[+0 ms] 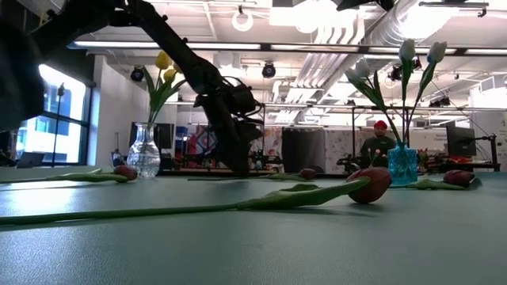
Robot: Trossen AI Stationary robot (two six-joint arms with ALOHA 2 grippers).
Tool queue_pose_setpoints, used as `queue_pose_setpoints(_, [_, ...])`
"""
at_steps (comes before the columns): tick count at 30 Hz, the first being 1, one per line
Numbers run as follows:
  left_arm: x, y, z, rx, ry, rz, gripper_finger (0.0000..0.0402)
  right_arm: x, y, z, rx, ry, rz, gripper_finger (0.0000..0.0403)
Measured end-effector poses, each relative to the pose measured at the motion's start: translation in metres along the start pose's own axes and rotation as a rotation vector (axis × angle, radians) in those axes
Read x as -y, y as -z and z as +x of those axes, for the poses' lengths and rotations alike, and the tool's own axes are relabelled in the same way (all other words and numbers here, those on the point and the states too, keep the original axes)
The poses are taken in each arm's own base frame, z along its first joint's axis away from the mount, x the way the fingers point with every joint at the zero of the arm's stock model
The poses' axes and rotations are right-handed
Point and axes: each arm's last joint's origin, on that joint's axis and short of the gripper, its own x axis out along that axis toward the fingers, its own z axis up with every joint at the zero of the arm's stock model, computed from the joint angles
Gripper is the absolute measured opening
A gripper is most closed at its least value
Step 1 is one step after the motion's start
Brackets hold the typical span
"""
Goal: Sort flowers into vase by color
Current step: Put the top red flower into the blue vase
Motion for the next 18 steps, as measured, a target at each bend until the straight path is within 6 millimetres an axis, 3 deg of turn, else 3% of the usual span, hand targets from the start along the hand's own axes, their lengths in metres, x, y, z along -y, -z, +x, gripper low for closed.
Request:
queue_pose_setpoints(10, [0.001, 0.012, 0.000, -0.121, -0.023, -0.057, 0.0004, 0.000, 0.000, 0.000, 0.000, -0.001, 0.005, 0.0139])
queue_pose_setpoints(18, [0.030, 0.022, -0.008, -0.183, -0.095, 0.008, 0.0001, 0.000, 0.004, -0.004, -0.025, 0.002, 0.050, 0.0139])
